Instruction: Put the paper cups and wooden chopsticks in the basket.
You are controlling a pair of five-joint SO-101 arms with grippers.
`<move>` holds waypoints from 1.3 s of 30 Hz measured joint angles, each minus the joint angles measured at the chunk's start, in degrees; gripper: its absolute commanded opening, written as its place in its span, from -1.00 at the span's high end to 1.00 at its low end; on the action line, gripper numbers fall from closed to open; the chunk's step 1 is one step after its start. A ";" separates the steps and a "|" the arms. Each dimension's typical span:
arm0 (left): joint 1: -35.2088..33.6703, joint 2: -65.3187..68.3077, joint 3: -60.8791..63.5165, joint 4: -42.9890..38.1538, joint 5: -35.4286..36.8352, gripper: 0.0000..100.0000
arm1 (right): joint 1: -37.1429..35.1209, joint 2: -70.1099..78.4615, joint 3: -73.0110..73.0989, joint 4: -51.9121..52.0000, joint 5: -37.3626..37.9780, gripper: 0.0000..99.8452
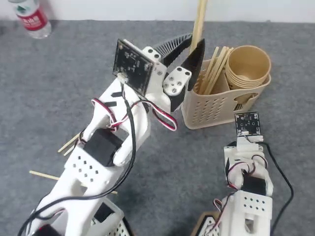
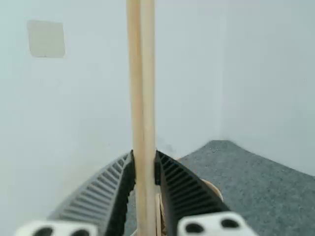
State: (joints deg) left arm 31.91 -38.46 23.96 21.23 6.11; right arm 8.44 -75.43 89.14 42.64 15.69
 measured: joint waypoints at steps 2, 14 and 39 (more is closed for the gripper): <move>0.35 0.79 0.00 -0.97 0.79 0.98 | 0.00 0.00 0.00 0.00 0.00 0.81; 0.97 16.62 13.01 -28.31 4.13 0.98 | 0.00 0.00 0.62 0.00 0.00 0.80; -0.88 8.18 18.73 -16.35 2.99 0.79 | 0.00 0.00 1.05 -0.97 0.00 0.80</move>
State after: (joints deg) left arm 31.03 -30.29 42.68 4.88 9.10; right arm 8.44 -75.43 90.20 41.67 15.69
